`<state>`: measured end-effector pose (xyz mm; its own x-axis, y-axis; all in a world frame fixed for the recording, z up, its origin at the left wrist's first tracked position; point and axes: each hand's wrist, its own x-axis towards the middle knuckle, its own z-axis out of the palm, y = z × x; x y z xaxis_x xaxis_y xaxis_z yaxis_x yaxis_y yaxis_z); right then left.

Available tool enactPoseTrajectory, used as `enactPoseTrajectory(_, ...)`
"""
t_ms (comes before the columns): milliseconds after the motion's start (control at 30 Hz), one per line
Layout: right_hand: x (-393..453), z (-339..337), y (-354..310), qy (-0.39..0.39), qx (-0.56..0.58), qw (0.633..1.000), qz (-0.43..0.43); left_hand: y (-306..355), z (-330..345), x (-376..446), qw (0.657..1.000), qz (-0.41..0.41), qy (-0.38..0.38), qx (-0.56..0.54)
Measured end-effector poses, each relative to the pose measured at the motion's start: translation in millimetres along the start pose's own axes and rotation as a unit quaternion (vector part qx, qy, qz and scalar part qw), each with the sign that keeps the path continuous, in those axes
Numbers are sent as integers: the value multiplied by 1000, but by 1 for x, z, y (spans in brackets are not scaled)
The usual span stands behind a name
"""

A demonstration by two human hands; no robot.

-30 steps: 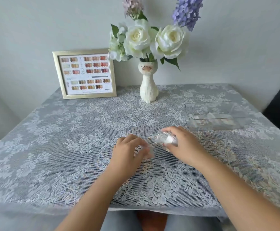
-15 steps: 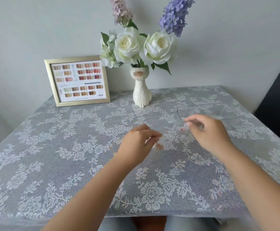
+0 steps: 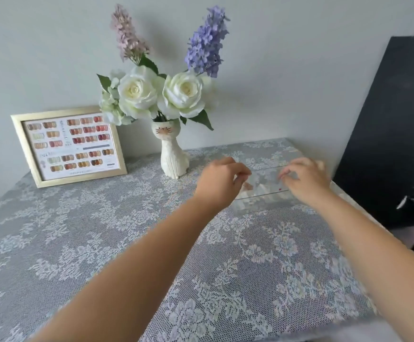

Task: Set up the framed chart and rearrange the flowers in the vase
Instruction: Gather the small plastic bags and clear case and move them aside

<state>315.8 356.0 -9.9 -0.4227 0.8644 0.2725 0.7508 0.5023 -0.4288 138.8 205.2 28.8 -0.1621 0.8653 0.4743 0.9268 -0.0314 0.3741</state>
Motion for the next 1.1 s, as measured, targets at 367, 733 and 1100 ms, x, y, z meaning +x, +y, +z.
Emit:
enactPoseTrajectory(367, 0, 15, 19, -15, 14, 1000, 15, -5, 32, 14, 991, -43, -96, 80)
enactPoseTrajectory(733, -5, 18, 27, -17, -1, 1000, 5, -5, 43, 17, 984, -65, -137, 95)
enactPoseTrajectory(1100, -17, 19, 42, -39, 274, 958, 80, -16, 60, -33, 933, -276, 4, -232)
